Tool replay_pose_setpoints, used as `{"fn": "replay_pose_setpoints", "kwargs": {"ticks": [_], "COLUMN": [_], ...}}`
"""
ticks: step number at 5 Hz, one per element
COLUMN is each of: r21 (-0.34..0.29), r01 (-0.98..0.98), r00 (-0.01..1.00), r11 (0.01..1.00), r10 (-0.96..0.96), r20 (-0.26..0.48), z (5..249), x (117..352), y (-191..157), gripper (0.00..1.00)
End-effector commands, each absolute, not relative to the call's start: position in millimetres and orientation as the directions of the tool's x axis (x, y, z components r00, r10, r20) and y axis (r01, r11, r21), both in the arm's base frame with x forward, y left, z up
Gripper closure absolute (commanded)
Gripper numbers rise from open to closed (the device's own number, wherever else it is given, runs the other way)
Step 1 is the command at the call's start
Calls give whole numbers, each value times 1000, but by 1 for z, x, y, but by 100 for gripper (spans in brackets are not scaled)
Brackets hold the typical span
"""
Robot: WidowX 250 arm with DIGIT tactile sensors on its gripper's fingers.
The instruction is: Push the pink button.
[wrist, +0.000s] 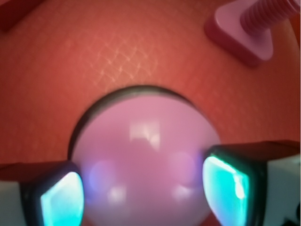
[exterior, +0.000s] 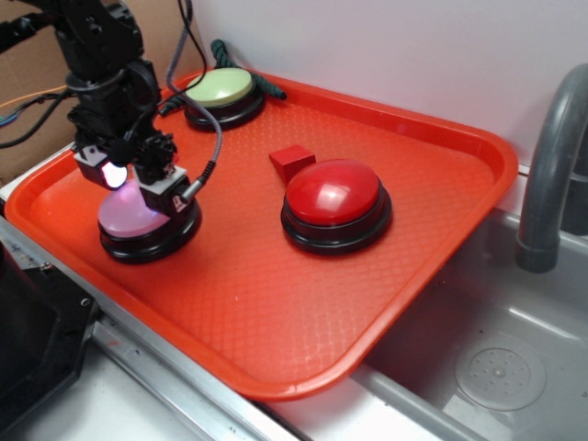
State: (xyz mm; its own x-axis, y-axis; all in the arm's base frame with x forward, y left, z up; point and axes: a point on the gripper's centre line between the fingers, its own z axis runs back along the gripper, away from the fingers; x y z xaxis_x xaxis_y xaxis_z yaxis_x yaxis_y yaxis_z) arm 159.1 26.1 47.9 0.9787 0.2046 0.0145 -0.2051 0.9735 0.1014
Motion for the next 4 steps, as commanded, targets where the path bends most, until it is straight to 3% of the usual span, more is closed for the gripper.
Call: {"fn": "replay_pose_setpoints", "kwargs": {"ticks": [1, 2, 4], "r21": [126, 127, 118], "r01": [-232, -214, -211], "r00": [972, 976, 976], "r11": [964, 968, 970], "r10": [227, 206, 202], "r20": [55, 71, 82], "z": [113, 132, 139], "x": [154, 152, 150], "y": [40, 34, 36], "gripper": [0, 0, 0]}}
